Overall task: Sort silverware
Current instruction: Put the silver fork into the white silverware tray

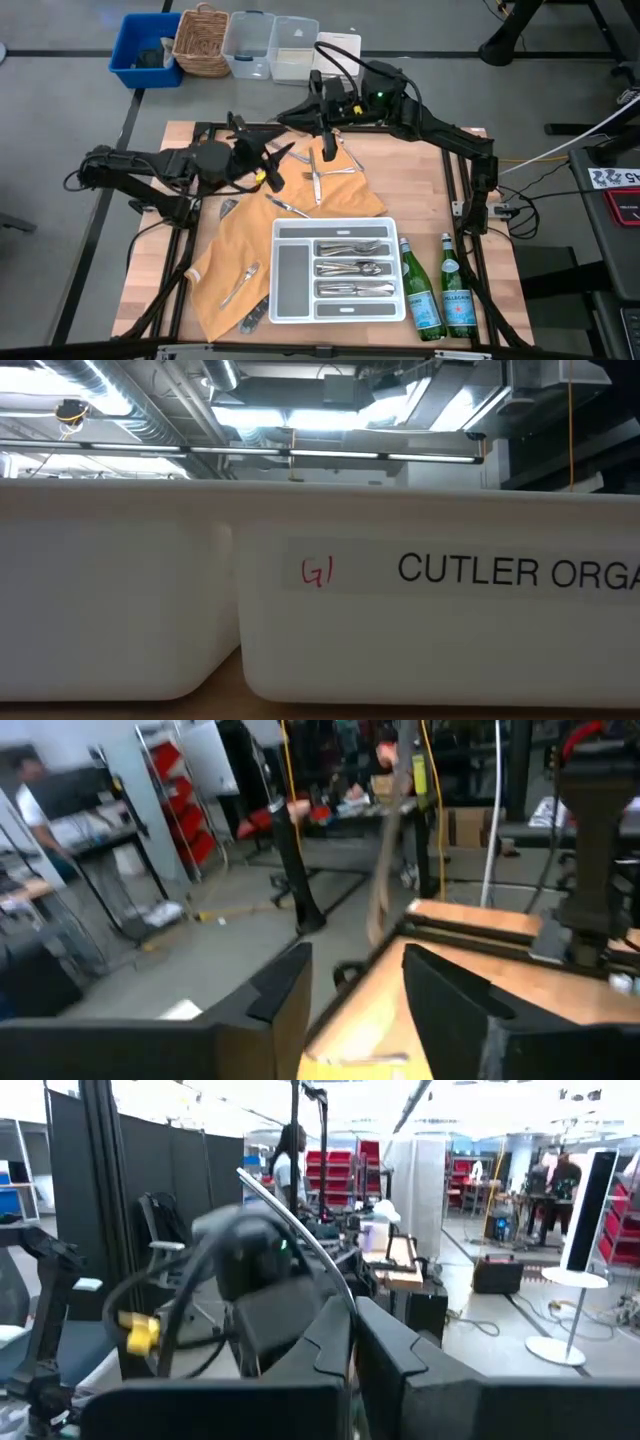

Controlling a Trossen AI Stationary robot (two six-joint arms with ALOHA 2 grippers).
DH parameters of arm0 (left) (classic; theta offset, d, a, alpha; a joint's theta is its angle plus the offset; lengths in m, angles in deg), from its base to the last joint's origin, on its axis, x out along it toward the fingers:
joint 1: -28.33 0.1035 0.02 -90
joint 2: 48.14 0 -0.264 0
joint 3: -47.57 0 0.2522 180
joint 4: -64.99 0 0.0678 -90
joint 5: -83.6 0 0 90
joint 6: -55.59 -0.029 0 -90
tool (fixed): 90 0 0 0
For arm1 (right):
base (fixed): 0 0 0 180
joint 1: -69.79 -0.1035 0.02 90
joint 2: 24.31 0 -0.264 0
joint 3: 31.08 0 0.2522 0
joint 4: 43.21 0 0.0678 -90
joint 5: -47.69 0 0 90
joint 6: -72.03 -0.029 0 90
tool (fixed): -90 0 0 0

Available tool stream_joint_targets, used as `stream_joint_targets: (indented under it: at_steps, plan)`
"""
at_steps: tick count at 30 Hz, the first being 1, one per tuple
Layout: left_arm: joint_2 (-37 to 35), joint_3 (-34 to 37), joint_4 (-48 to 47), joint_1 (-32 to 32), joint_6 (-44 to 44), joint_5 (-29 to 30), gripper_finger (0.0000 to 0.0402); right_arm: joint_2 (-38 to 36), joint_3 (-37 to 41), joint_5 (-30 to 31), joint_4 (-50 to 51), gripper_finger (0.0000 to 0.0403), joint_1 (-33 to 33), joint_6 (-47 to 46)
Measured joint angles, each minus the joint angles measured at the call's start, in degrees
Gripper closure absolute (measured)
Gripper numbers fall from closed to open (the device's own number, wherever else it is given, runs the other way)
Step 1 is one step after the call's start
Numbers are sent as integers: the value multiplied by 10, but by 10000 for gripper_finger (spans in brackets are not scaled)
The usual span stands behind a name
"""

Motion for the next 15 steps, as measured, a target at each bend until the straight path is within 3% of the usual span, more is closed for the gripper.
stream_joint_targets:
  at_steps: [7,15]
  plan:
    - [0,0,81,2,-98,-4,220,0,0,-11,4,389,0,0]
    - [0,0,129,3,-136,-67,219,0,0,-19,2,389,0,2]
